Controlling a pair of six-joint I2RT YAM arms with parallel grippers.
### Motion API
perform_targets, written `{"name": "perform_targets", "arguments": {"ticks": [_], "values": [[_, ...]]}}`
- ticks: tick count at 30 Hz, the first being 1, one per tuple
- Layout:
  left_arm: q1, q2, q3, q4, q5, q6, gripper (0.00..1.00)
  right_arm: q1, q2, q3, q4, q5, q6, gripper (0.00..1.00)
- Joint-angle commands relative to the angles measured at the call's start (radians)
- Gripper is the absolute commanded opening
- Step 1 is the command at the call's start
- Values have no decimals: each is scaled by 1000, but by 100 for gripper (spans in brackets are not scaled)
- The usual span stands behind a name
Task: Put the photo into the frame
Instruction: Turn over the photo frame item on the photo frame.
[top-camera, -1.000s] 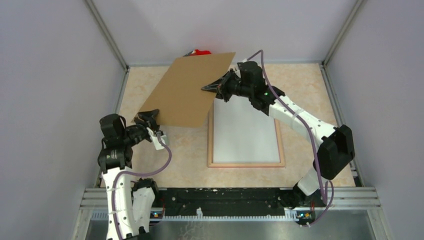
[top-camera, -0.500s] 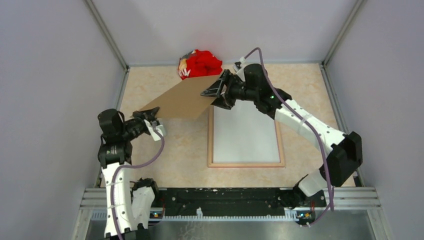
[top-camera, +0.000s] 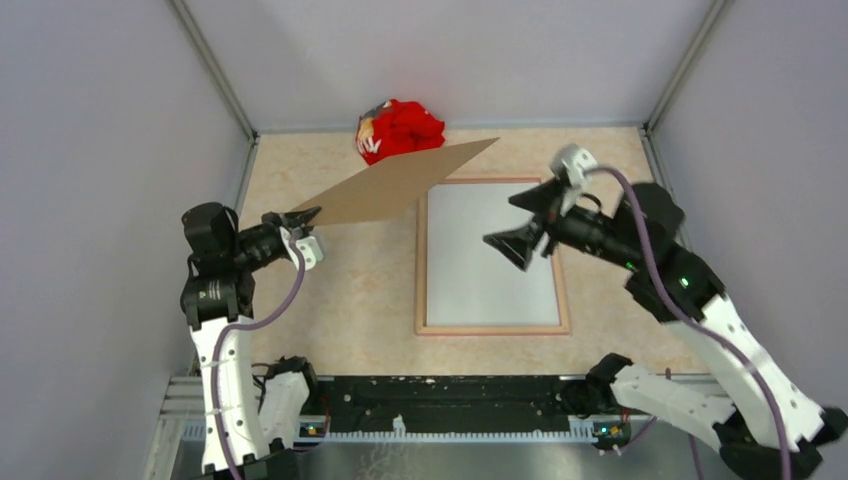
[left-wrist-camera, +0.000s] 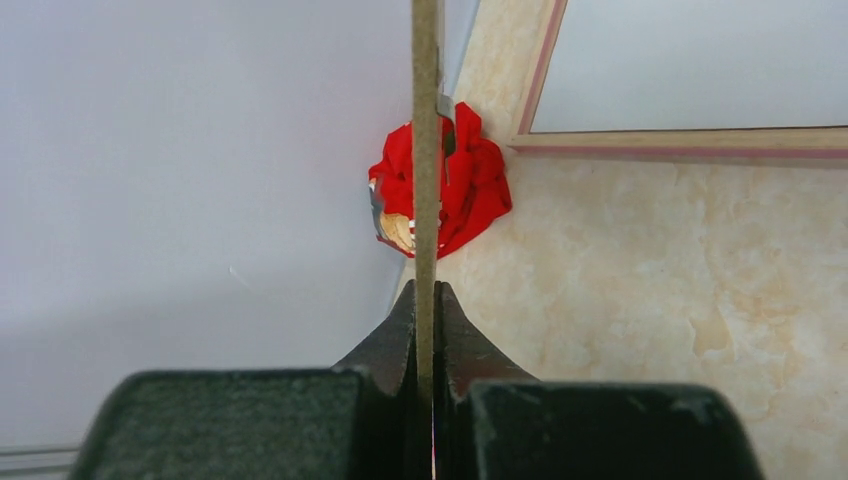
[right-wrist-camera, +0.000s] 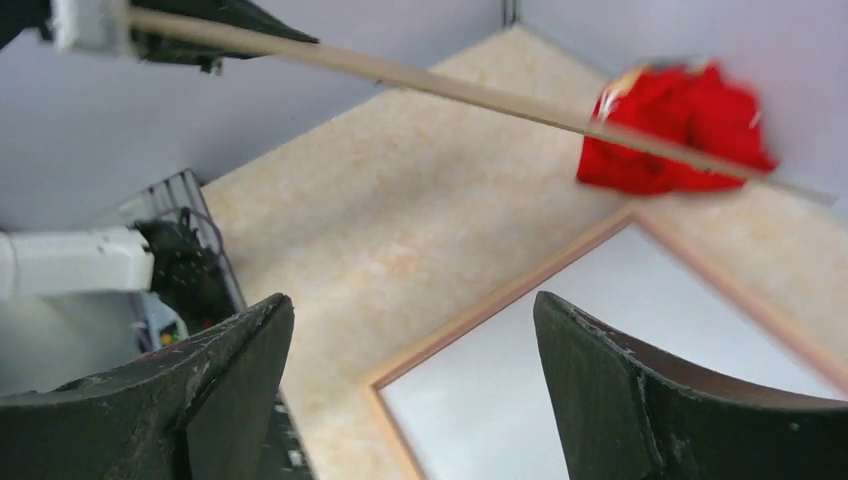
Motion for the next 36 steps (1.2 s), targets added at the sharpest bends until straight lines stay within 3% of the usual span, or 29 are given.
{"name": "perform_targets", "arguments": {"ticks": [1, 7, 12, 17, 21, 26, 36], "values": [[3, -11, 85, -53, 146, 89, 0, -3, -199, -170, 238, -72, -372, 90], [4, -11, 139, -208, 179, 214, 0, -2, -88, 27, 27, -177, -517, 87], [5, 5, 187, -326, 175, 294, 0, 5, -28, 83, -42, -253, -602, 86], [4, 28, 210, -396, 170, 345, 0, 87, 67, 142, -165, -160, -707, 84], [4, 27, 209, -400, 170, 352, 0, 120, 116, 143, -146, -77, -748, 83], [5, 34, 209, -402, 160, 356, 0, 129, 169, 173, -140, -100, -754, 82], [4, 54, 215, -435, 159, 394, 0, 136, 264, 175, -87, 3, -875, 73]]}}
